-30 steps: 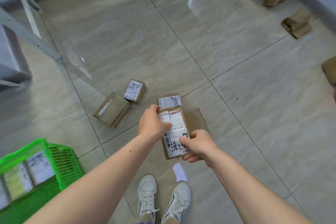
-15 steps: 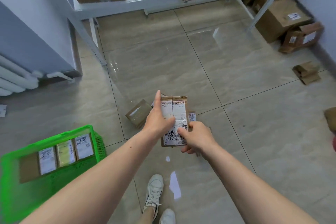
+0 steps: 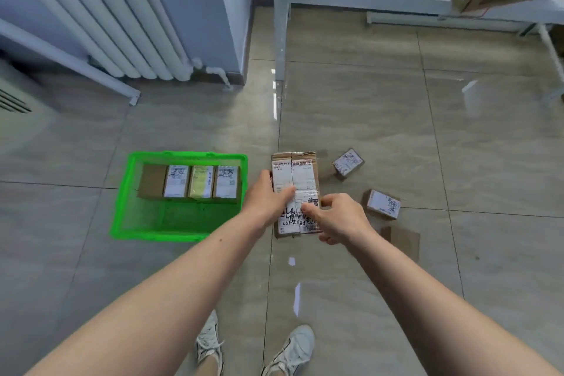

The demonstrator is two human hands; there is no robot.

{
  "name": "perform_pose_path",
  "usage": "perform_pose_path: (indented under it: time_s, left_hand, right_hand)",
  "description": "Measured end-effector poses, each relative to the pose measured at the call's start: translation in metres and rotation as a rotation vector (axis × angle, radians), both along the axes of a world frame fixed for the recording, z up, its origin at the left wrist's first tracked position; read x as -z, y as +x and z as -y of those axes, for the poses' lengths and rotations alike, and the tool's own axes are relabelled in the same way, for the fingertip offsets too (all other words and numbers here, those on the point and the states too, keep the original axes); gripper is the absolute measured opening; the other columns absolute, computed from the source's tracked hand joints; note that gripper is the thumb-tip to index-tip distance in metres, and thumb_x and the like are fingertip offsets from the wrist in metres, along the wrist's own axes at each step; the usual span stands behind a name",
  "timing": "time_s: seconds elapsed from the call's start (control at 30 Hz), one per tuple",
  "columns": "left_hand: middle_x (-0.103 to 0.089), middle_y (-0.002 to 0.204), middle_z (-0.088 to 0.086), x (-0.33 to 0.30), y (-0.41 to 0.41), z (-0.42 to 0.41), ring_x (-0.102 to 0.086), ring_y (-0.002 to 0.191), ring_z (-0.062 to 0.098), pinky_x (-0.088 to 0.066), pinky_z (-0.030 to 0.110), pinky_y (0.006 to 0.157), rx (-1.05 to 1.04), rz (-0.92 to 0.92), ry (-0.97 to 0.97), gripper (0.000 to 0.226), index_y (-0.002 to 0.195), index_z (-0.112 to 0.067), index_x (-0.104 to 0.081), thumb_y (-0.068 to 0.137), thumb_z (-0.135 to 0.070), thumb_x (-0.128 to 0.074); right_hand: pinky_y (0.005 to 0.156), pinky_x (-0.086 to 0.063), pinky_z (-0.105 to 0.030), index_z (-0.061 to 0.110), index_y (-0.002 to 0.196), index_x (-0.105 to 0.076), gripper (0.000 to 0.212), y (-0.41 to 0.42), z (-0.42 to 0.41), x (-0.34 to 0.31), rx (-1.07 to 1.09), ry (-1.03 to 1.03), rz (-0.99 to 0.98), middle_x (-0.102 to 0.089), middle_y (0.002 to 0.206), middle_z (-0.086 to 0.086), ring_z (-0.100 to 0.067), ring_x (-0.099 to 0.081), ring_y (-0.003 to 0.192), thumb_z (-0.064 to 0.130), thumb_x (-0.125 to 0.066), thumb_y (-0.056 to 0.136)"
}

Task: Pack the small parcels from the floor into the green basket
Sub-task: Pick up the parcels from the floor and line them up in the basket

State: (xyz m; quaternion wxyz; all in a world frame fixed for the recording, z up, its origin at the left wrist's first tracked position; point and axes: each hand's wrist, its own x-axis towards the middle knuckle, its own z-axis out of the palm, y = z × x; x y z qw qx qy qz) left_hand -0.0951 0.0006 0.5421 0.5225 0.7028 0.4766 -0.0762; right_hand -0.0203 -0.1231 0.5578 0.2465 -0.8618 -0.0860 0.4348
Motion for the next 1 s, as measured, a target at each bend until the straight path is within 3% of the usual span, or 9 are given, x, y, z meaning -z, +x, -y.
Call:
perform_pose_path:
  time_s: [0.13, 0.27, 0.37, 0.47, 0.6, 0.67, 0.73, 0.9, 1.0]
  left_hand:
    - [-0.066, 0.121, 0.003, 0.003, -0.055, -0.052, -0.063, 0.106, 0.023, -0.052, 0.041, 0.094, -0.055, -0.001, -0.020, 0.037, 0.122, -0.017, -0.056, 0.088, -0.028, -0.065]
    - [-0.065, 0.122, 0.004, 0.006, -0.109, -0.106, -0.062, 0.109, 0.025, -0.051, 0.043, 0.096, -0.077, -0.020, -0.007, 0.041, 0.122, -0.016, -0.055, 0.086, -0.032, -0.066]
    - [-0.067, 0.118, 0.005, 0.013, -0.148, -0.153, -0.063, 0.106, 0.025, -0.052, 0.043, 0.094, -0.101, -0.024, -0.009, 0.040, 0.119, -0.014, -0.056, 0.085, -0.033, -0.067]
    - [-0.067, 0.117, 0.005, 0.021, -0.178, -0.197, -0.064, 0.105, 0.025, -0.052, 0.042, 0.094, -0.111, -0.029, -0.016, 0.040, 0.118, -0.014, -0.056, 0.084, -0.032, -0.068]
    - [-0.067, 0.115, 0.006, 0.034, -0.204, -0.247, -0.064, 0.105, 0.026, -0.051, 0.039, 0.092, -0.126, -0.057, 0.025, 0.032, 0.107, -0.017, -0.055, 0.084, -0.033, -0.069]
    - [-0.069, 0.113, 0.005, 0.044, -0.210, -0.267, -0.064, 0.104, 0.025, -0.050, 0.031, 0.084, -0.115, -0.072, 0.048, 0.027, 0.105, -0.018, -0.059, 0.084, -0.033, -0.069]
    - [-0.070, 0.110, 0.004, 0.056, -0.215, -0.287, -0.064, 0.102, 0.026, -0.046, 0.028, 0.078, -0.104, -0.099, 0.070, 0.028, 0.104, -0.016, -0.064, 0.084, -0.034, -0.069]
    - [-0.072, 0.100, 0.010, 0.096, -0.220, -0.332, -0.067, 0.090, 0.027, -0.047, 0.029, 0.071, -0.106, -0.115, 0.055, 0.024, 0.096, -0.013, -0.071, 0.079, -0.029, -0.072]
    - [-0.074, 0.101, 0.005, 0.123, -0.222, -0.353, -0.068, 0.091, 0.023, -0.051, 0.031, 0.077, -0.125, -0.111, 0.036, 0.029, 0.104, -0.014, -0.069, 0.076, -0.019, -0.074]
  right_hand:
    - [0.070, -0.058, -0.037, 0.011, 0.058, -0.060, 0.045, -0.045, -0.056, -0.002, -0.095, -0.048, 0.035, -0.063, 0.060, -0.002, -0.027, -0.065, 0.069, 0.053, -0.063, 0.077]
    - [0.055, -0.039, -0.030, 0.012, 0.052, -0.053, 0.049, -0.090, -0.111, -0.002, -0.131, -0.033, 0.028, -0.057, 0.057, -0.002, -0.023, -0.055, 0.065, 0.049, -0.064, 0.082]
    - [0.054, -0.036, -0.029, 0.017, 0.051, -0.050, 0.046, -0.128, -0.160, 0.002, -0.150, 0.006, -0.018, -0.056, 0.058, 0.000, -0.021, -0.052, 0.066, 0.043, -0.064, 0.086]
    - [0.062, -0.039, -0.028, 0.016, 0.056, -0.054, 0.040, -0.159, -0.205, 0.011, -0.139, 0.039, -0.066, -0.063, 0.072, -0.004, -0.021, -0.055, 0.071, 0.039, -0.062, 0.088]
    - [0.063, -0.047, -0.035, 0.010, 0.075, -0.066, 0.030, -0.187, -0.259, 0.034, -0.091, 0.061, -0.101, -0.066, 0.077, -0.008, -0.024, -0.056, 0.068, 0.038, -0.065, 0.085]
    - [0.074, -0.055, -0.042, 0.014, 0.084, -0.061, 0.027, -0.194, -0.283, 0.050, -0.064, 0.069, -0.099, -0.070, 0.088, -0.008, -0.028, -0.064, 0.076, 0.040, -0.068, 0.082]
    - [0.082, -0.057, -0.048, 0.014, 0.097, -0.052, 0.038, -0.199, -0.305, 0.065, -0.058, 0.049, -0.101, -0.069, 0.101, -0.010, -0.032, -0.068, 0.092, 0.043, -0.069, 0.079]
    - [0.081, -0.057, -0.053, 0.011, 0.106, -0.054, 0.042, -0.205, -0.357, 0.110, -0.132, 0.026, -0.104, -0.068, 0.105, -0.015, -0.036, -0.066, 0.097, 0.045, -0.064, 0.083]
    - [0.077, -0.059, -0.053, 0.010, 0.111, -0.054, 0.039, -0.210, -0.382, 0.140, -0.095, 0.024, -0.119, -0.067, 0.107, -0.014, -0.035, -0.068, 0.095, 0.040, -0.064, 0.086]
